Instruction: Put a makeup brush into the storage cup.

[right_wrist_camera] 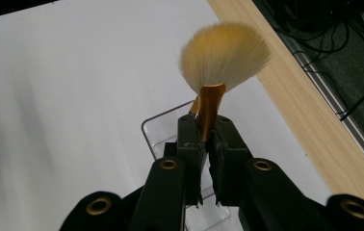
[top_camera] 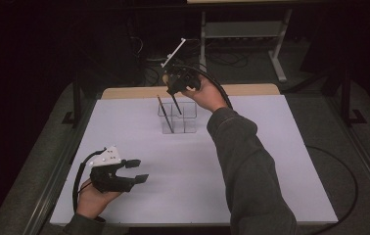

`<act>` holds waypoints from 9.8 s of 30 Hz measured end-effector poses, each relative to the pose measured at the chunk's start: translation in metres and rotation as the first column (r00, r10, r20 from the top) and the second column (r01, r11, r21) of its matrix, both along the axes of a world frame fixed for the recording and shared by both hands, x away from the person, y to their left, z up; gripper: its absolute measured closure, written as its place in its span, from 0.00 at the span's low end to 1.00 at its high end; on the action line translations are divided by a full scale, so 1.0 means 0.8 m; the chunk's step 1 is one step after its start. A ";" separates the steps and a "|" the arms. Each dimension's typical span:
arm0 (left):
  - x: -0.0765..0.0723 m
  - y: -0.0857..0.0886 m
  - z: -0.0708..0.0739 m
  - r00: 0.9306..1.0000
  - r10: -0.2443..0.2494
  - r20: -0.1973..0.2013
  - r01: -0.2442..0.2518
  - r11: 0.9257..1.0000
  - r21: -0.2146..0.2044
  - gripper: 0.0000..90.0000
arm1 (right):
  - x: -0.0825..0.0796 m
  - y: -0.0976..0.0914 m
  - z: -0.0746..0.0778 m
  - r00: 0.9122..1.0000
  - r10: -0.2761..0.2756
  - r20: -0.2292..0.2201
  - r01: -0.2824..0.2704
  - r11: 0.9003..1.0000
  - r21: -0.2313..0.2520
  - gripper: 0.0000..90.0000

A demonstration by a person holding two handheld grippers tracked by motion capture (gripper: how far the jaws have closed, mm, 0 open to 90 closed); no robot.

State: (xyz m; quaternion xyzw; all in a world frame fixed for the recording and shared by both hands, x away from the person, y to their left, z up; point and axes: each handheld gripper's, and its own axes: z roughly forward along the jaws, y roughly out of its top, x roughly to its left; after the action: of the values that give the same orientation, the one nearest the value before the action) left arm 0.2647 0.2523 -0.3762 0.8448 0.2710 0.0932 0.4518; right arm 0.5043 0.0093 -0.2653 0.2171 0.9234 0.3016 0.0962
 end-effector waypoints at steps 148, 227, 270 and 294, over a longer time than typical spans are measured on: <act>0.008 0.005 0.000 0.999 0.045 -0.013 -0.045 0.999 -0.013 0.25 | -0.107 -0.202 -0.083 0.982 -0.185 -0.046 0.190 0.935 0.299 0.32; 0.011 0.018 -0.004 0.994 0.107 0.017 -0.106 0.994 -0.021 0.22 | -0.224 -0.275 -0.135 0.970 -0.244 -0.003 0.230 0.911 0.341 0.23; 0.009 0.015 -0.013 0.995 0.100 0.016 -0.100 0.995 -0.011 0.21 | -0.263 -0.307 -0.165 0.965 -0.259 -0.033 0.252 0.891 0.377 0.22; 0.007 0.013 -0.024 0.996 0.084 0.009 -0.084 0.996 -0.011 0.22 | -0.282 -0.315 -0.179 0.964 -0.262 -0.042 0.257 0.882 0.396 0.21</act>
State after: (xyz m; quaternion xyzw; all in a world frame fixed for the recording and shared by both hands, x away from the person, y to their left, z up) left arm 0.2703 0.2630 -0.3954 0.8298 0.3044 0.1147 0.4535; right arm 0.2784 -0.2428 -0.4081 0.3517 0.8047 0.4687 0.0953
